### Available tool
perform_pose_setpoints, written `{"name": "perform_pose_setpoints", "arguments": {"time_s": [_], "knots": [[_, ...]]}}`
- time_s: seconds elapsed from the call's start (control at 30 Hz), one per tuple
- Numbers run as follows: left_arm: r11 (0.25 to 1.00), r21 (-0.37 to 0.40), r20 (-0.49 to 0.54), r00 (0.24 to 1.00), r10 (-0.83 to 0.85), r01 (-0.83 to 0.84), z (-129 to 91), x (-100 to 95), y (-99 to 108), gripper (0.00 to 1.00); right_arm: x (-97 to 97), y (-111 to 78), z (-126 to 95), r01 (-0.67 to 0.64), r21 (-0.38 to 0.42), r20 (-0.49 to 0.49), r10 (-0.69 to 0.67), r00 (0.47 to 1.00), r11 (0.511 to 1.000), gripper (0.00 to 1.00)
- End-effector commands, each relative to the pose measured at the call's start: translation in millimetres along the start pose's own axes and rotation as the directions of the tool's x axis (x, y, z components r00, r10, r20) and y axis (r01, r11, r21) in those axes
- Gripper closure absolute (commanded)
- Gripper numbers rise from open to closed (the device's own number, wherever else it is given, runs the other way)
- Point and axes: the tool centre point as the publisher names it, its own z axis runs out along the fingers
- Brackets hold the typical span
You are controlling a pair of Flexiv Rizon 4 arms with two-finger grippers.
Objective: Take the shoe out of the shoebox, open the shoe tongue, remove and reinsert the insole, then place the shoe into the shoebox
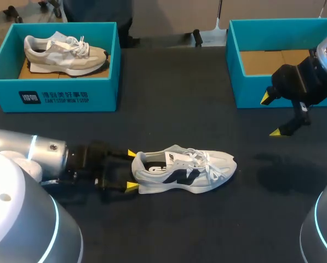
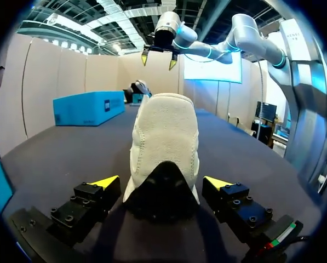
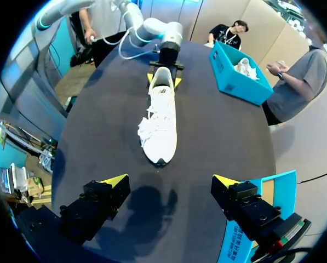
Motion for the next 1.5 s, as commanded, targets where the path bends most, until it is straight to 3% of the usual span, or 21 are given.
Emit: {"name": "perform_pose_setpoints", "arguments": {"time_s": [0.03, 0.97, 1.0, 1.03, 1.07, 1.1, 1.5], "knots": [[1.000, -0.005, -0.015, 1.000, -0.005, 0.005, 11.0, 1.5, 2.4, 0.00, 0.1, 0.5, 1.0, -0.001, 0.004, 0.000, 0.001, 1.000, 1.000, 0.00], [1.000, -0.011, -0.032, 0.999, -0.002, 0.002, 43.0, -2.5, 2.3, 0.00, 0.1, 0.5, 1.0, -0.001, 0.004, 0.000, 0.001, 1.000, 1.000, 0.00], [1.000, -0.012, -0.033, 0.999, -0.002, 0.002, 42.9, -2.5, 2.5, 0.52, 0.1, 0.5, 1.0, -0.001, 0.004, 0.000, 0.001, 1.000, 1.000, 0.00], [1.000, -0.013, -0.034, 0.999, -0.002, 0.001, 42.1, -2.6, 2.5, 0.64, 0.1, 0.5, 1.0, -0.001, 0.004, 0.000, 0.001, 1.000, 1.000, 0.00], [1.000, -0.013, -0.035, 0.999, -0.001, 0.001, 41.5, -2.9, 2.4, 0.87, 0.1, 0.5, 1.0, -0.001, 0.004, 0.000, 0.001, 1.000, 1.000, 0.00], [1.000, -0.015, -0.037, 0.999, -0.001, 0.000, 40.7, -3.4, 2.3, 1.00, 0.1, 0.5, 1.0, -0.001, 0.004, 0.000, 0.001, 1.000, 1.000, 0.00], [0.999, -0.029, -0.036, 0.999, 0.018, -0.019, 23.3, -5.0, -0.2, 1.00, 0.1, 0.5, 1.0, -0.001, 0.004, 0.000, 0.001, 1.000, 1.000, 0.00]]}}
